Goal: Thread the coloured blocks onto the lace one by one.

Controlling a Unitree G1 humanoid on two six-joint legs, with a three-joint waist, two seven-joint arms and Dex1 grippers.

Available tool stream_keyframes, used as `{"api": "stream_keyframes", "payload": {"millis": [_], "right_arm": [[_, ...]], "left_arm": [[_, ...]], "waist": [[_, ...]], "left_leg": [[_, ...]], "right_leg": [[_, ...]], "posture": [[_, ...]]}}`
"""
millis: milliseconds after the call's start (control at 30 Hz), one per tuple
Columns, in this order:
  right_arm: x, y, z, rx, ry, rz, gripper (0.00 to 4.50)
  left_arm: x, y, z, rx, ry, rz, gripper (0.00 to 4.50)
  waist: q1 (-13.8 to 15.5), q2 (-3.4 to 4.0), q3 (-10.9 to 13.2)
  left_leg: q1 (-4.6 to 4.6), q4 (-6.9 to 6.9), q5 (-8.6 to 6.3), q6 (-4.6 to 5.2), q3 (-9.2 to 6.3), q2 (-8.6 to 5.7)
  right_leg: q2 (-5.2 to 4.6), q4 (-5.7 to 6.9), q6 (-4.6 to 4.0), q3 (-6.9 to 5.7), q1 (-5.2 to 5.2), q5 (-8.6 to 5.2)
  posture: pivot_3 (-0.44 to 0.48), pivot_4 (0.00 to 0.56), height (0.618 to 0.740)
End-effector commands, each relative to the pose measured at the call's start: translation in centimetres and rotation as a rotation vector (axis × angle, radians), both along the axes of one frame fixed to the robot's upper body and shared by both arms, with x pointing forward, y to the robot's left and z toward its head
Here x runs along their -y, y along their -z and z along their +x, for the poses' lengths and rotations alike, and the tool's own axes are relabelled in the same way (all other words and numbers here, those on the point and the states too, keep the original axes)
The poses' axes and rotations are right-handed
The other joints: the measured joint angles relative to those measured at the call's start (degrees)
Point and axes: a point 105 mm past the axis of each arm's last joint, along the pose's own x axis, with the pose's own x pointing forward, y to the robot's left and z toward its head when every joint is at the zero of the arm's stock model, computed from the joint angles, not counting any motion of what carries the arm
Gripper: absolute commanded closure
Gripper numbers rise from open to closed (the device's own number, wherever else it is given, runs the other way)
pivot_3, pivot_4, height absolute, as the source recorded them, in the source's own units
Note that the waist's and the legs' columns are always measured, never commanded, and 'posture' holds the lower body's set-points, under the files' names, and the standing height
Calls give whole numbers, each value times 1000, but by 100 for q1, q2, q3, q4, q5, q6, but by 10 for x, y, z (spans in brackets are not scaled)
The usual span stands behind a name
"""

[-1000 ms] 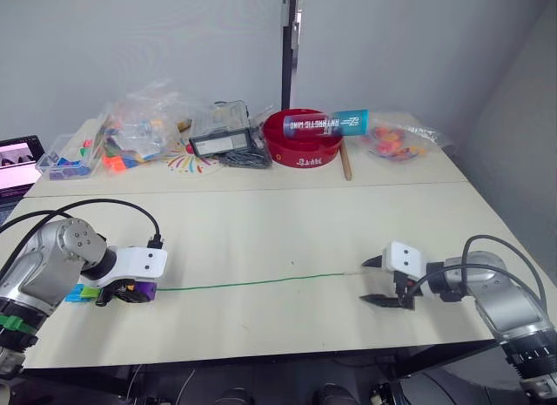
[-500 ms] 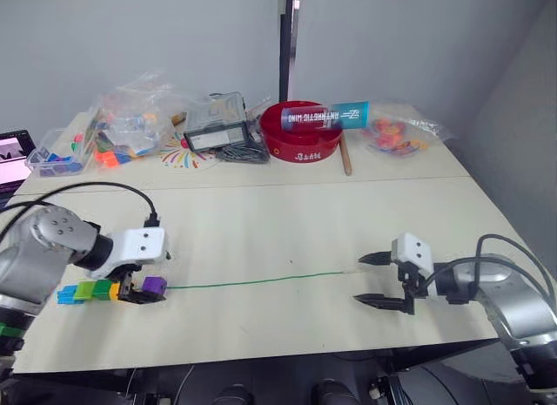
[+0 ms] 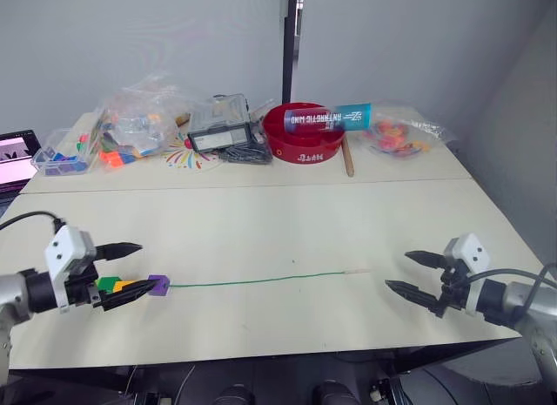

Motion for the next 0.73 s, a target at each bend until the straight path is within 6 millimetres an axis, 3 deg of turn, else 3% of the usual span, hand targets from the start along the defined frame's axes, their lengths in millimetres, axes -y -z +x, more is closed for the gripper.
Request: {"api": "stream_keyframes", "payload": {"millis": [33, 300, 433, 733], "right_arm": [[15, -5, -5, 44, 50, -9, 0], [40, 9, -9, 23, 99, -35, 0], [41, 11, -8, 20, 100, -34, 0], [39, 13, -7, 11, 88, -37, 0]], "left_arm": [[-13, 2, -11, 56, -71, 0, 23], [-25, 7, -17, 52, -142, -21, 23], [-27, 9, -16, 49, -145, -26, 23], [-23, 10, -14, 52, -140, -37, 23]], "waist": [[4, 0, 0], [5, 0, 0], [-29, 3, 0], [-22, 3, 0]], "left_leg": [[2, -1, 0, 0, 1, -1], [36, -10, 2, -4, 2, 1], [80, -30, 1, -4, 1, 10], [76, -30, 0, -6, -3, 7]], "right_leg": [[-2, 0, 0, 2, 1, 0], [0, -9, 0, 1, 35, 0], [10, -52, 0, -4, 92, 0], [4, -55, 1, -4, 92, 0]], "posture": [[0, 150, 740], [0, 150, 740], [0, 150, 740], [0, 150, 740]]}}
